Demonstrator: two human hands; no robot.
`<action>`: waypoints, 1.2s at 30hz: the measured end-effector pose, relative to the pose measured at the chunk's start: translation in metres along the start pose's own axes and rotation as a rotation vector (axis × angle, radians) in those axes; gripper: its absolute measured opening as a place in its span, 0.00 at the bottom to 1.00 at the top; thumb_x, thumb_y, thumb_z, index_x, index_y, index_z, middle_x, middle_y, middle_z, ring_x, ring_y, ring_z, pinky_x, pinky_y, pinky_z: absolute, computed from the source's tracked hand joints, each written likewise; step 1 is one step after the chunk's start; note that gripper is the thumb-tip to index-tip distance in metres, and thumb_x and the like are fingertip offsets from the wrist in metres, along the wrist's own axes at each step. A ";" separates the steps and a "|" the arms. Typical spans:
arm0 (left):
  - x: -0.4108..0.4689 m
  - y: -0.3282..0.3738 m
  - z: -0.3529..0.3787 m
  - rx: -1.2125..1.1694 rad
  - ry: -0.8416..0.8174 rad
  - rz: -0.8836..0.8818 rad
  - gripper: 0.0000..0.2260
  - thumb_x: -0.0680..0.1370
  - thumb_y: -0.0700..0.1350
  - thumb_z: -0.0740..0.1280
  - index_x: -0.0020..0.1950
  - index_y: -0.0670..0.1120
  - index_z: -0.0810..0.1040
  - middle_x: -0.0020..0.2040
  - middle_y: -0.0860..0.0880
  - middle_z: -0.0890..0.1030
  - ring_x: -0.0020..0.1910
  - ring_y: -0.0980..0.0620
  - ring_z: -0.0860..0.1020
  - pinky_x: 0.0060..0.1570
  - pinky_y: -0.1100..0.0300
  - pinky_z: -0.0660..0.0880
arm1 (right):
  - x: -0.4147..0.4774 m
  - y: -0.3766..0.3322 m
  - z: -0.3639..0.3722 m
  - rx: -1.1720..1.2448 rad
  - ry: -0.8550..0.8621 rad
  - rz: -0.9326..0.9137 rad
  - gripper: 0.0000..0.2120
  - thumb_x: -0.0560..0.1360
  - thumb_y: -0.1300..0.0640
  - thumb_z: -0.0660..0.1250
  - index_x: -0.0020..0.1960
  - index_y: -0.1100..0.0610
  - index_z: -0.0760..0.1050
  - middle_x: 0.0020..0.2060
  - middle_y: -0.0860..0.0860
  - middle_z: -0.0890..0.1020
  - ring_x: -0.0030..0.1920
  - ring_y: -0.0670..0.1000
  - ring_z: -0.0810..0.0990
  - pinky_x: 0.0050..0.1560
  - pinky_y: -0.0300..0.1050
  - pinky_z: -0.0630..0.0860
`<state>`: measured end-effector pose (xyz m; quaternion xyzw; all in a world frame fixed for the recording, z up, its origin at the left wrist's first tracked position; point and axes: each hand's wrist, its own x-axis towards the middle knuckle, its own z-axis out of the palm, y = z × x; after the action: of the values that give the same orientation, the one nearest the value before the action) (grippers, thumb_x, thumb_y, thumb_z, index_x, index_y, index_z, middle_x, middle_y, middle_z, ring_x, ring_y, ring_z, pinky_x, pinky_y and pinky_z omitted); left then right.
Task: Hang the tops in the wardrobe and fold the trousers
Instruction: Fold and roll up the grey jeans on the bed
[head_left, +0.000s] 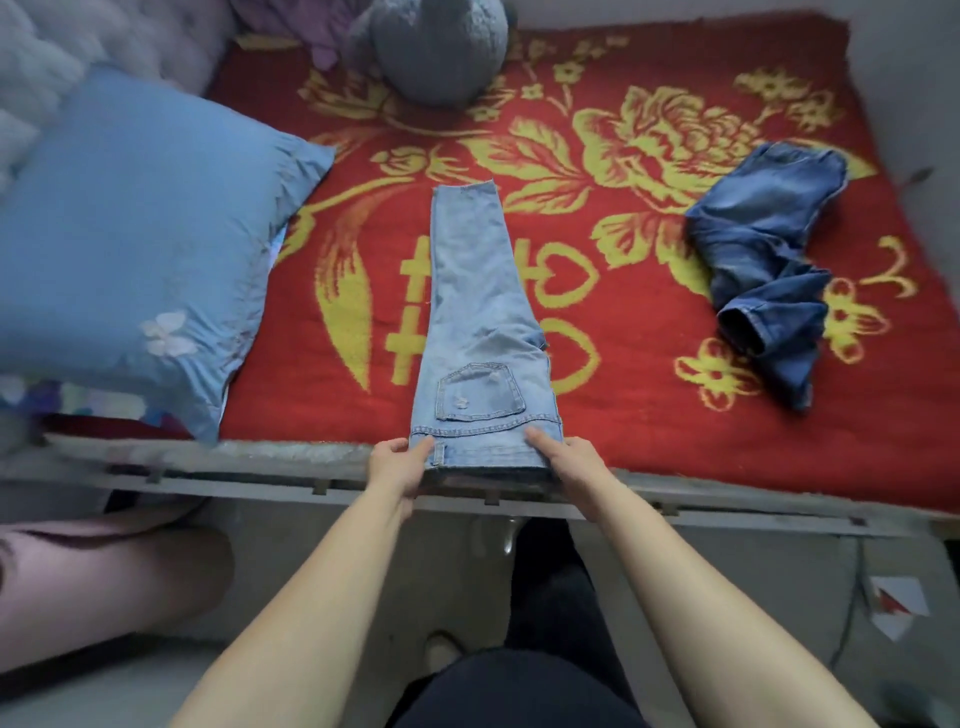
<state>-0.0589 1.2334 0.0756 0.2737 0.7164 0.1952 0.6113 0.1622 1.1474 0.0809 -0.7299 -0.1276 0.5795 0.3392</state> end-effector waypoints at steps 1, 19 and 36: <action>-0.010 -0.008 -0.004 0.014 -0.008 -0.009 0.23 0.66 0.49 0.79 0.55 0.41 0.76 0.55 0.38 0.82 0.53 0.40 0.81 0.56 0.41 0.78 | -0.010 0.010 0.003 -0.005 0.036 0.037 0.36 0.57 0.33 0.76 0.53 0.60 0.81 0.48 0.52 0.86 0.49 0.54 0.85 0.57 0.58 0.81; -0.042 -0.073 -0.019 -0.104 -0.041 -0.166 0.11 0.73 0.32 0.69 0.55 0.35 0.81 0.47 0.39 0.82 0.40 0.46 0.80 0.43 0.50 0.83 | -0.052 0.067 -0.004 0.058 -0.083 0.064 0.13 0.79 0.45 0.66 0.62 0.45 0.77 0.58 0.48 0.81 0.52 0.51 0.80 0.44 0.45 0.75; 0.140 -0.018 0.054 0.617 -0.099 0.234 0.24 0.78 0.36 0.62 0.75 0.45 0.68 0.73 0.46 0.71 0.68 0.48 0.72 0.67 0.56 0.67 | 0.159 0.014 0.014 -0.827 -0.092 -0.322 0.36 0.78 0.41 0.64 0.81 0.47 0.54 0.75 0.55 0.67 0.72 0.56 0.69 0.69 0.56 0.70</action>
<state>-0.0232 1.3046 -0.0531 0.5356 0.6750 0.0246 0.5069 0.1933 1.2342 -0.0498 -0.7484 -0.4759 0.4514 0.0987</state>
